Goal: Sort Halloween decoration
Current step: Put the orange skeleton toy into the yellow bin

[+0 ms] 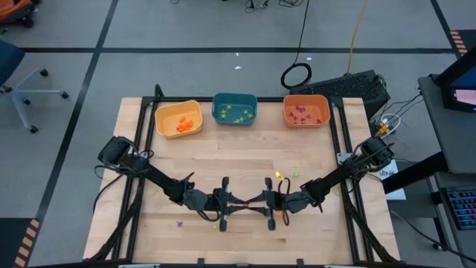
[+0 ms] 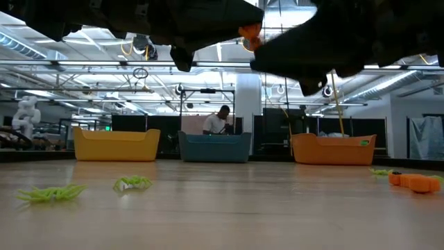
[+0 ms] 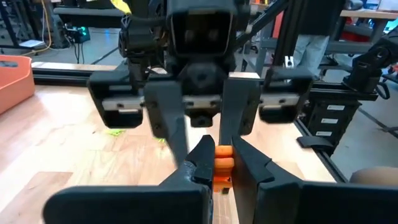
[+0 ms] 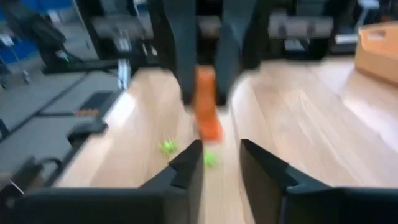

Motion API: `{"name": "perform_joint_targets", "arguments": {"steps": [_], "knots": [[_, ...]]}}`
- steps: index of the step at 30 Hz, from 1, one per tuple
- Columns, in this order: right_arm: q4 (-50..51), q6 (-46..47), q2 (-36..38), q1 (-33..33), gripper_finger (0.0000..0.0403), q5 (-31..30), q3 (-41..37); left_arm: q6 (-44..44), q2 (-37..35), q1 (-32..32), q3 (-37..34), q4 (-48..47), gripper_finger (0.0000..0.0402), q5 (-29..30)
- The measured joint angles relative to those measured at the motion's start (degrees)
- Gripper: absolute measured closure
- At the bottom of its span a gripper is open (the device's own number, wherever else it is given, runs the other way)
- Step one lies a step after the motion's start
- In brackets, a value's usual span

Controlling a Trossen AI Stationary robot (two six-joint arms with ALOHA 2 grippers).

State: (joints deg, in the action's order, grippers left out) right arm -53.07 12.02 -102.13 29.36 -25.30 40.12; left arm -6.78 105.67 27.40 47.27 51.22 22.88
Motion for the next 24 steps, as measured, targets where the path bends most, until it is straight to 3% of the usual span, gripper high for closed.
{"name": "perform_joint_targets", "arguments": {"steps": [9, 17, 24], "knots": [[6.6, 1.1, 0.0, 0.0, 0.0240, -0.1, 0.0, -1.5, -0.5, 0.0, 0.1, 4.0, 0.0376, 1.7], [8.9, 0.9, 0.0, 0.6, 0.0243, -0.1, 0.0, 0.2, -0.5, 0.5, 0.1, 6.8, 0.0375, 4.4], [8.8, 2.2, 0.0, 0.5, 0.0244, -0.2, 0.0, 1.6, -0.5, 0.5, -3.7, 16.6, 0.0375, 4.6]]}}
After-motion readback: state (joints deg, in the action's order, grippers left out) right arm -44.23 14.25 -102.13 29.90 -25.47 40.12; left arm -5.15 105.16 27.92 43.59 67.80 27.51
